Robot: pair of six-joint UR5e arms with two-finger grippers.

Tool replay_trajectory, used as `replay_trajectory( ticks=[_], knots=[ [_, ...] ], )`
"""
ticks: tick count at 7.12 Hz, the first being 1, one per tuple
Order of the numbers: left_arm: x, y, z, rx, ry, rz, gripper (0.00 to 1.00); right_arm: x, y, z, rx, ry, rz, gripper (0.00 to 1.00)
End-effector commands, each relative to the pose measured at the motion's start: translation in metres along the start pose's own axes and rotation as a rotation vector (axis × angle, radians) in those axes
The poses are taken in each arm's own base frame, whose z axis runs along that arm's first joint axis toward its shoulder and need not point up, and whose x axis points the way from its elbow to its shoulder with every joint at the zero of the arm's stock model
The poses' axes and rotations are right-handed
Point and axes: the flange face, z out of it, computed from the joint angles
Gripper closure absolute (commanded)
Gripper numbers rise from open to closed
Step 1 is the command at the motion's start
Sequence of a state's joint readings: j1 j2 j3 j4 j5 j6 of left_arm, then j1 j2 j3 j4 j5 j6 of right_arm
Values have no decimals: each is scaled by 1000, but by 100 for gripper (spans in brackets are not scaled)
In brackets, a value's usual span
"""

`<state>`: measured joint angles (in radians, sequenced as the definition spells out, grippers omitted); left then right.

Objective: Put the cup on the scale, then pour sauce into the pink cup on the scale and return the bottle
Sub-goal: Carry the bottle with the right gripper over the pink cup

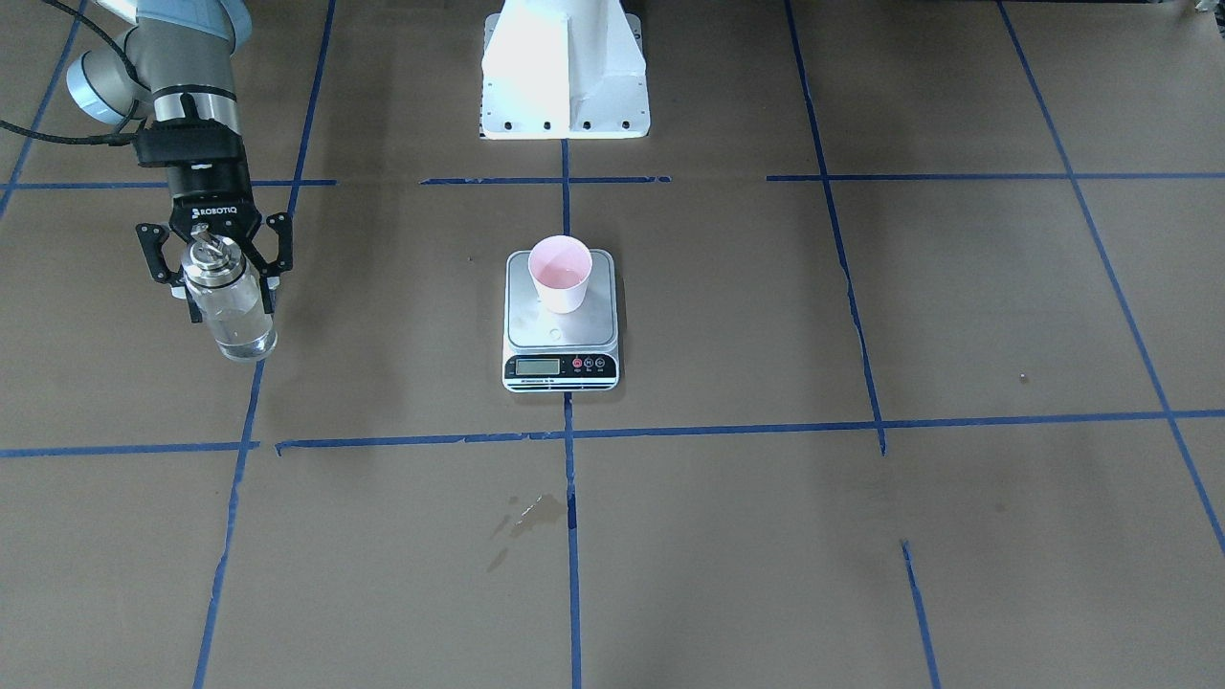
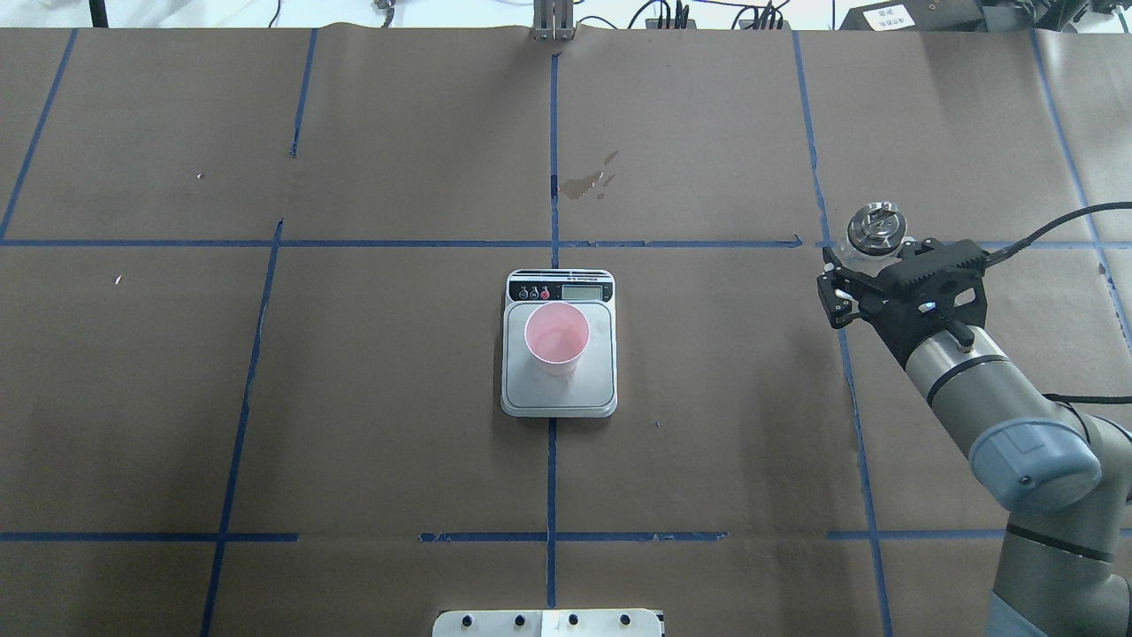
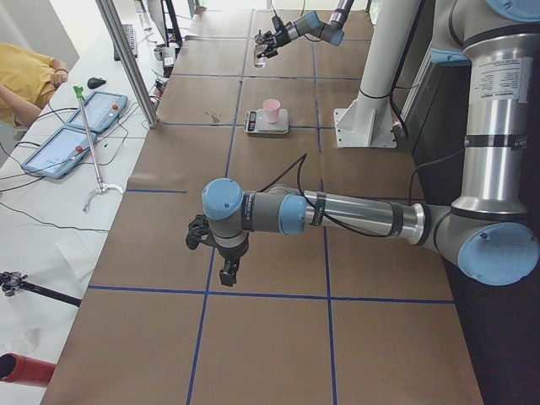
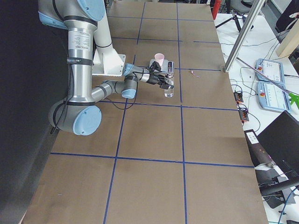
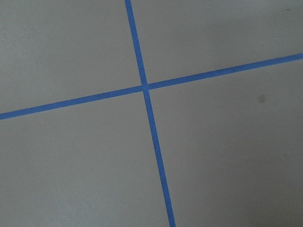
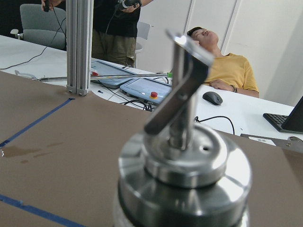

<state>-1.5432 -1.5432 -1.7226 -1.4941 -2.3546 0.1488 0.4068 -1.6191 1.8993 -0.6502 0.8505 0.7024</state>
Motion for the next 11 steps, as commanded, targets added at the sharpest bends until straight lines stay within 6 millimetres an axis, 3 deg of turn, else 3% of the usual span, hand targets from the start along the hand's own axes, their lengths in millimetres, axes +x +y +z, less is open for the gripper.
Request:
replay_trajectory(
  ticks=[1,3,4,5,6,7,9,11],
  knots=[
    [0,0,0,-1,0,-1,0,-32,-17,15,-46,33,-229,100],
    [-1,0,1,-2,0,-4,0,-90,-46,26,-84,106,-381,100],
    [0,0,0,-1,0,-3,0,-130,-59,24,-103,164,-473,100],
    [0,0,0,-1,2,-1,0,-187,-77,14,-123,207,-582,100],
    [1,-1,-1,1,1,0,0,-224,-85,5,-144,240,-679,100],
    [2,-1,0,2,17,-2,0,-240,-78,-4,-132,254,-731,100],
    [4,-1,0,4,35,-3,0,-255,-63,7,-136,286,-873,100],
    [4,-1,0,4,35,-3,0,-253,-63,13,-116,352,-1057,100]
  ],
)
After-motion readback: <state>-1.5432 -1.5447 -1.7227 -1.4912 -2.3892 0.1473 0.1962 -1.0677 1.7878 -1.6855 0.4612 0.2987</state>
